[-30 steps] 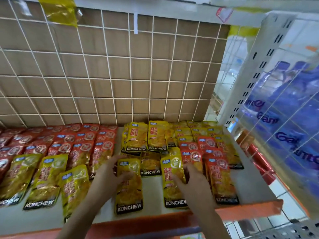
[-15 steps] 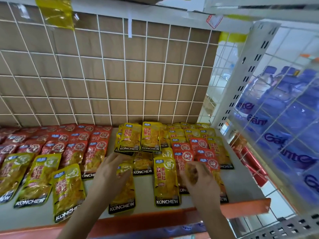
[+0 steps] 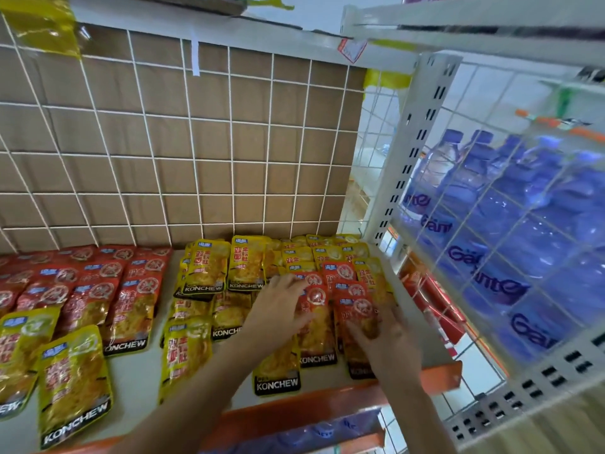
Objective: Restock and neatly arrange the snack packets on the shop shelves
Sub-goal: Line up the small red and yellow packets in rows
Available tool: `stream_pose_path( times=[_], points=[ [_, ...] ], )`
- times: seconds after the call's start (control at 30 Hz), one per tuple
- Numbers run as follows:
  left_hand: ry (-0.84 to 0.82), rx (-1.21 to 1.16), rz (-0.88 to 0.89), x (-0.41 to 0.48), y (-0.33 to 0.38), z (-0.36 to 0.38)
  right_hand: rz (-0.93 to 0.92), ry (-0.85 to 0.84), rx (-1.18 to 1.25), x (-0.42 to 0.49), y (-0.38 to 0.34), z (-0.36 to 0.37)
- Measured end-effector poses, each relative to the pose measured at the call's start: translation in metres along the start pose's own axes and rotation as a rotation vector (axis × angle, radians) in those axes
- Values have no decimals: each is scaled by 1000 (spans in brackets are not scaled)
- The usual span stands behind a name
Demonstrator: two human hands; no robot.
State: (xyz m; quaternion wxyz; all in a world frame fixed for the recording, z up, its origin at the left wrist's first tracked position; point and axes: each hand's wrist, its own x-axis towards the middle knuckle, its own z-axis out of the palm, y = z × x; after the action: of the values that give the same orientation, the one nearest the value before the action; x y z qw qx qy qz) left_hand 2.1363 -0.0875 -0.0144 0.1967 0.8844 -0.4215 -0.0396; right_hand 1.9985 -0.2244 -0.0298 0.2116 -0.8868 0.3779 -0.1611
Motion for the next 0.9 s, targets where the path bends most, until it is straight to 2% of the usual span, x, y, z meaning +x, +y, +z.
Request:
stream_pose_path(
  times=[0.1,0.27,0.5,0.67,0.9],
  points=[
    [-38,48,-20,8,-2,7,32,-54,5,-2,1,1],
    [-29,57,-21,17,-4,4,60,-44,79,-1,-2,-1],
    [-19,-117,25,22,-1,3,79,-42,189,-1,-3,-7],
    [106,-455,69,24,5,3,113,4,403,1,2,-6],
    [128,-908,26,24,14,-11,95,87,613,6,12,-12]
  ],
)
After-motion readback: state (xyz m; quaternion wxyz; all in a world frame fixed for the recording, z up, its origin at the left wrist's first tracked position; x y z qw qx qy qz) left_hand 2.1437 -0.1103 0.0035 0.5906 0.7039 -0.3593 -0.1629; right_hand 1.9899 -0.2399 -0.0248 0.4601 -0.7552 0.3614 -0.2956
